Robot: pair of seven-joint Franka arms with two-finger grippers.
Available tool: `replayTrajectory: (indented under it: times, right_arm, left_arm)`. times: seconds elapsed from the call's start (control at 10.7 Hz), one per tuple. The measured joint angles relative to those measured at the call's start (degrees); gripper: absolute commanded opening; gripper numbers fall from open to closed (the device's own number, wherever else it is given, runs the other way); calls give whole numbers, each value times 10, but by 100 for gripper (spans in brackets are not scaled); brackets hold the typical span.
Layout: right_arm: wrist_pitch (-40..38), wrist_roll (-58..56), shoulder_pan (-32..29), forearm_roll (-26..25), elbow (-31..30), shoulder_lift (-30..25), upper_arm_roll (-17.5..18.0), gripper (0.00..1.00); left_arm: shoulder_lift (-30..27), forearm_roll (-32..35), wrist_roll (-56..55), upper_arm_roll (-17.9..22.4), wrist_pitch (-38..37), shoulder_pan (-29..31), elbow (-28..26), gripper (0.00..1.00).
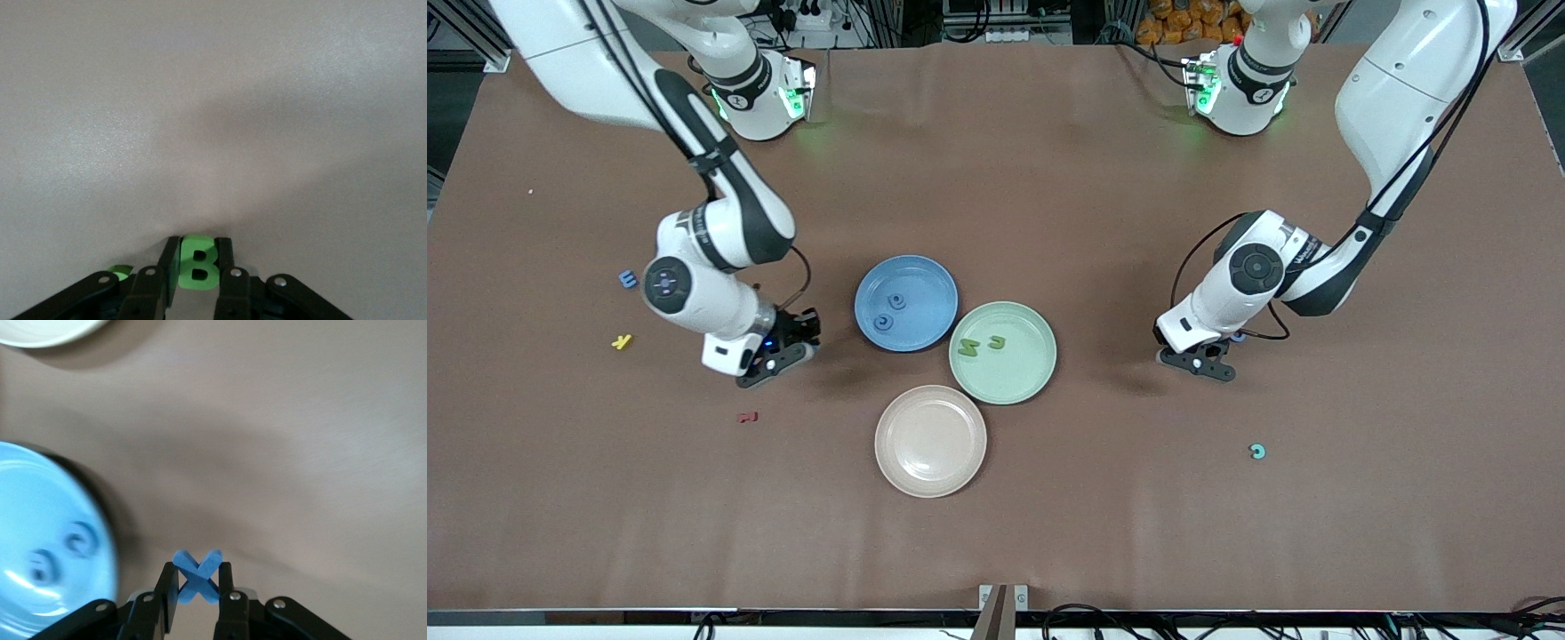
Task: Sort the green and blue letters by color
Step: 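Drop the x on the blue plate while the left gripper drops the B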
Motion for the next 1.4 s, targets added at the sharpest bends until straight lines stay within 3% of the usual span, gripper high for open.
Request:
replayTrajectory:
  times: [0.19, 0.28, 0.37, 0.56, 0.84, 1.12, 1.22, 1.31, 1.4]
  right_arm:
    - [-14, 150, 69, 0, 3, -5, 1, 0]
    - [-14, 216, 102, 0, 4, -6, 1, 27]
    - [-14, 265, 123, 0, 4, -6, 0, 99]
    - [-16, 354, 142, 0, 4, -5, 0, 100]
    - [-21, 386, 140, -3, 5, -5, -12, 100]
    - [-50, 389, 126, -128, 5, -5, -63, 100]
    - [-54, 385, 106, -157, 6, -5, -71, 100]
    - [-54, 362, 80, -170, 6, -5, -72, 100]
    - [-54, 325, 54, -172, 7, -5, -73, 100]
  left_arm:
    - [0, 0, 0, -2, 4, 0, 1, 0]
    - [0, 0, 0, -8, 6, 0, 2, 0]
    - [0, 0, 0, -18, 7, 0, 5, 0]
    - [0, -19, -12, -48, 8, -3, 18, 0]
    - [1, -61, -81, -67, 9, -51, 50, 0]
    - [19, -67, -217, -67, 9, -142, 112, 0]
    - [33, -67, -251, -63, 9, -175, 137, 47]
    - [48, -67, -283, -50, 9, -210, 163, 99]
    - [61, -67, -300, -28, 8, -243, 185, 100]
